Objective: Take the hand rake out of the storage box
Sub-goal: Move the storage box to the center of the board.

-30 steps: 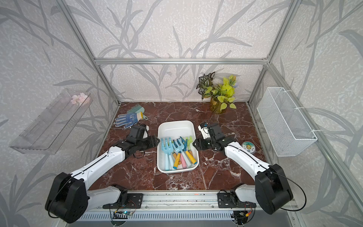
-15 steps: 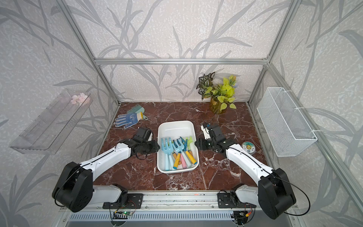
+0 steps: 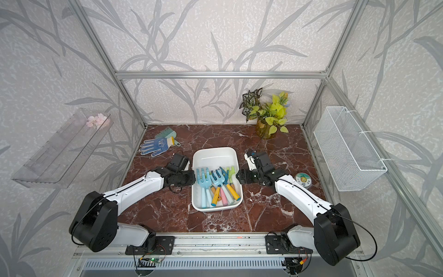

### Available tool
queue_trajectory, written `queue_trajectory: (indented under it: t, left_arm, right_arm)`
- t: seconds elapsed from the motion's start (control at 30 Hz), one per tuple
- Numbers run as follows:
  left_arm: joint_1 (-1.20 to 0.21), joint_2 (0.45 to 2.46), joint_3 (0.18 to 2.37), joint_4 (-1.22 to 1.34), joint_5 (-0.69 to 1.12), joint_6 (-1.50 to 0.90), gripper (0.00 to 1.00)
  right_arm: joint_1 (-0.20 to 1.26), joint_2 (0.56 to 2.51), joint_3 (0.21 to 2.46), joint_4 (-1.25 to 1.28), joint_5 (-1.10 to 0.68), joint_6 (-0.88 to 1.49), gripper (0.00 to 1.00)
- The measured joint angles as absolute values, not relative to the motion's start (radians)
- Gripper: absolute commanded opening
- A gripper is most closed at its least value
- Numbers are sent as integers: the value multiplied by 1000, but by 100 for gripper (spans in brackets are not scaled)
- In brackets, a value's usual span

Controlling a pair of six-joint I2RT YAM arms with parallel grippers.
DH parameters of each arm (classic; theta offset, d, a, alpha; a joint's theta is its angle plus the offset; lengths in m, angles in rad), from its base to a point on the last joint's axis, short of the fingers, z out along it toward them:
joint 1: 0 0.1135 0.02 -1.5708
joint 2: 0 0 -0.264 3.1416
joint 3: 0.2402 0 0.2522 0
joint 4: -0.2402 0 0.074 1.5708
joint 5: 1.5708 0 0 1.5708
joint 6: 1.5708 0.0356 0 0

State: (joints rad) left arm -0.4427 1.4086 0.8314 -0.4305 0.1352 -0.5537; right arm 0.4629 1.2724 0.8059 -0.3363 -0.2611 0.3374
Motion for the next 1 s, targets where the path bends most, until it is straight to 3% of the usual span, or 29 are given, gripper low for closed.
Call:
queue_trajectory:
  t: [0.37, 1.0]
  left_arm:
    - [-442, 1497, 936, -452, 87, -508, 7]
    - [-442, 1660, 1103, -454, 76, -482, 1]
  right_arm:
    - [463, 1261, 806, -359, -242, 314, 77]
    - [447, 1250, 806, -387, -217, 279, 75]
